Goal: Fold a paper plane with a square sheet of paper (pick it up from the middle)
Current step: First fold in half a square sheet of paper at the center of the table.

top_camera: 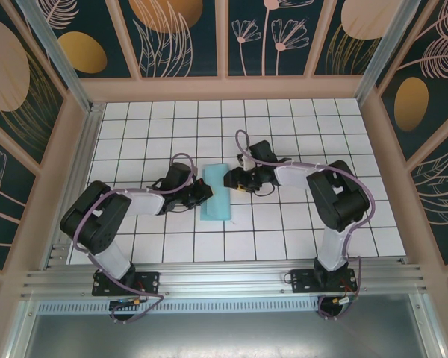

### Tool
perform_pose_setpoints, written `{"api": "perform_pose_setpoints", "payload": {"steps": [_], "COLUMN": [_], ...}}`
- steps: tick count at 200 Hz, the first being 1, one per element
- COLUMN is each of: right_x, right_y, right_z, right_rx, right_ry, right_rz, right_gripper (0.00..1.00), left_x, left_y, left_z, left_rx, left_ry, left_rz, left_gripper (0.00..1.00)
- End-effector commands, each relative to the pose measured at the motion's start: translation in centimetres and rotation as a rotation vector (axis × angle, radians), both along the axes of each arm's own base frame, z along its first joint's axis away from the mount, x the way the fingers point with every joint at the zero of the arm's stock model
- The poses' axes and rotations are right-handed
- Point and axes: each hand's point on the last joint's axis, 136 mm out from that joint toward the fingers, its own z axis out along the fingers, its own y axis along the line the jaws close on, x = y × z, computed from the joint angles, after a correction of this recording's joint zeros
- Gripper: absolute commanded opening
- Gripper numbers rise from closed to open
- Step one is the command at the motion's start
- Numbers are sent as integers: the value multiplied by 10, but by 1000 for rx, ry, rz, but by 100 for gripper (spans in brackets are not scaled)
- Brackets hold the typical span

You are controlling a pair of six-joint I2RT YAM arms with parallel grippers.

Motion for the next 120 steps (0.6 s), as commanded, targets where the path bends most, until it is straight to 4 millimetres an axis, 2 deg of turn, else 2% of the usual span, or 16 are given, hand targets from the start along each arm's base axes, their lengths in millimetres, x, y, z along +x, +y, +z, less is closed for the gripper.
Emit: {"api": "perform_pose_setpoints", "payload": {"steps": [1,44,78,120], "right_x": [-10,-13,-13,-16], "right_y": [10,13,15,18], "right_z": [-5,-12,-15,-20], "right_rx": [-13,-29,-47,-58], "right_ry": [19,38,46,61], "right_rz": [66,81,91,101], "right_gripper": [55,54,46,42], "left_x": [3,3,5,6], "left_y": [10,9,9,14], "left_z": [-10,-12,-11,-14], "left_rx": [71,68,70,105], "left_ry": [21,29,24,29], "left_rz": [12,9,15,20], "left_gripper": [0,0,0,0]}}
